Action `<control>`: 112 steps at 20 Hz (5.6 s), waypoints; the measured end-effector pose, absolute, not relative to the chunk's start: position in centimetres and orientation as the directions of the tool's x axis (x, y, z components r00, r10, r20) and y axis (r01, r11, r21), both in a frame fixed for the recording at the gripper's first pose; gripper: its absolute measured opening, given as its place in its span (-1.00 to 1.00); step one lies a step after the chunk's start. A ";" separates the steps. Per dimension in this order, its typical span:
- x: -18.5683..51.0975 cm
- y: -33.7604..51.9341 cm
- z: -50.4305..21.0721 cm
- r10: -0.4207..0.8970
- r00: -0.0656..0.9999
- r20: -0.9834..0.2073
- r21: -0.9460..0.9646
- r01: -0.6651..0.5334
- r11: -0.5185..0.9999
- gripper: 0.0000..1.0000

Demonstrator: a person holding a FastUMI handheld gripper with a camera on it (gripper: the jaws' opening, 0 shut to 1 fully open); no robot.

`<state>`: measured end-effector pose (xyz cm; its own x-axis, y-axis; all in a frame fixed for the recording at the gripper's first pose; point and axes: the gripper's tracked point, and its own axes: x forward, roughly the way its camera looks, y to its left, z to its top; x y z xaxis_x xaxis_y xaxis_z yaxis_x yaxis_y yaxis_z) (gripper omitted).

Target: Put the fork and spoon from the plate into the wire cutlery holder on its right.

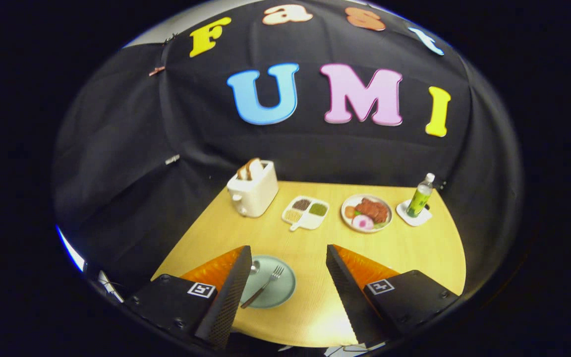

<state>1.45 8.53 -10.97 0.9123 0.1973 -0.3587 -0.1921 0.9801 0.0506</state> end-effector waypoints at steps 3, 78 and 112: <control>2.1 11.9 -16.0 0.244 0.850 -0.468 0.075 -0.237 0.969 0.89; 2.5 -16.5 -30.2 -0.298 -0.267 -0.917 -0.192 -0.360 0.913 -0.85; 7.3 18.3 -26.9 0.390 0.527 -0.755 0.328 -0.212 0.921 0.95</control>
<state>7.33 18.26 -26.88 0.5266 0.3903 -0.7552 -0.2118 0.9206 0.3281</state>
